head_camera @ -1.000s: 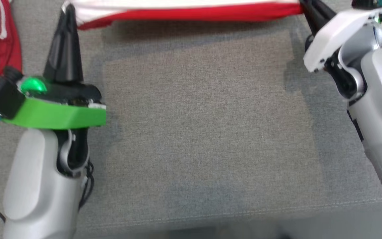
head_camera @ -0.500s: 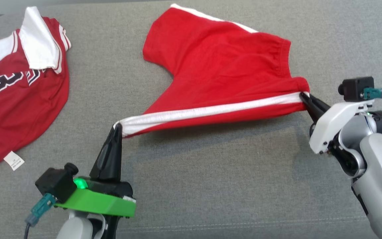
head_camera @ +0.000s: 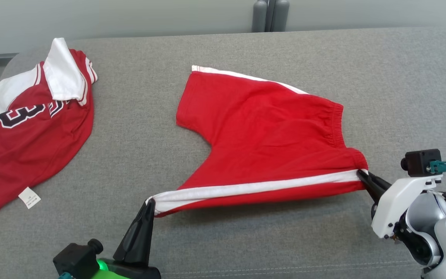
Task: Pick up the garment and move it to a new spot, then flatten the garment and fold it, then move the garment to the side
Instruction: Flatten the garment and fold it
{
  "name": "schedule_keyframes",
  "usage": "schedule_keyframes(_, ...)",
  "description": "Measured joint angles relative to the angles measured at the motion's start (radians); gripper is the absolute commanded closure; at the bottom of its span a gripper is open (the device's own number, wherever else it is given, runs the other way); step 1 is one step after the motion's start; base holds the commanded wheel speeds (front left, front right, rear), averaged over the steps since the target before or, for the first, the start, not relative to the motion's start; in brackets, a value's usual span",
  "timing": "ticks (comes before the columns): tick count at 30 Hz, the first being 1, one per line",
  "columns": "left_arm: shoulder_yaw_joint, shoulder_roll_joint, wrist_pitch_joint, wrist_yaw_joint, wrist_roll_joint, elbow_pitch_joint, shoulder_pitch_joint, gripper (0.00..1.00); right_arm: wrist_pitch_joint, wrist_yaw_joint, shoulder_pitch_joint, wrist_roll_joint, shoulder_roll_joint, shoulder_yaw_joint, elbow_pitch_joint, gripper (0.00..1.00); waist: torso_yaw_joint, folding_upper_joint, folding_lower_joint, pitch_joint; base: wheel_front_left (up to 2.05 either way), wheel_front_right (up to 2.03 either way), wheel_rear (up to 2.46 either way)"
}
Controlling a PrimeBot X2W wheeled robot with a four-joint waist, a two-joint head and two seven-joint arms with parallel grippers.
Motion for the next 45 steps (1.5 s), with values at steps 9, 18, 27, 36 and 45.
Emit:
schedule_keyframes(9,-0.001,0.028,0.03,0.015,0.032,-0.031,-0.078,1.0,0.018,-0.001,0.065,-0.003,0.083,-0.066,-0.135,1.0,-0.036,0.0,0.0,0.021,0.0,0.0,0.0)
schedule_keyframes(18,-0.003,0.024,0.034,-0.013,0.076,0.167,-0.413,1.0,-0.056,-0.002,-0.064,0.041,0.178,-0.066,-0.094,1.0,-0.073,0.0,0.0001,0.088,0.0,0.0,0.0)
schedule_keyframes(27,0.001,0.021,0.007,-0.033,0.087,0.362,-0.656,1.0,-0.132,-0.002,-0.213,0.066,0.238,-0.052,0.0,1.0,-0.117,0.0,0.0001,0.179,0.0,0.0,0.0)
schedule_keyframes(36,-0.023,0.02,-0.008,-0.046,0.099,0.527,-0.861,1.0,-0.221,-0.002,-0.315,0.102,0.262,-0.046,0.074,1.0,-0.16,0.0,0.0001,0.27,0.0,0.0,0.0)
schedule_keyframes(45,-0.04,0.03,-0.014,-0.049,0.126,0.684,-1.025,1.0,-0.314,-0.002,-0.408,0.178,0.266,-0.005,0.164,1.0,-0.196,0.0,0.0002,0.353,0.0,0.0,0.0)
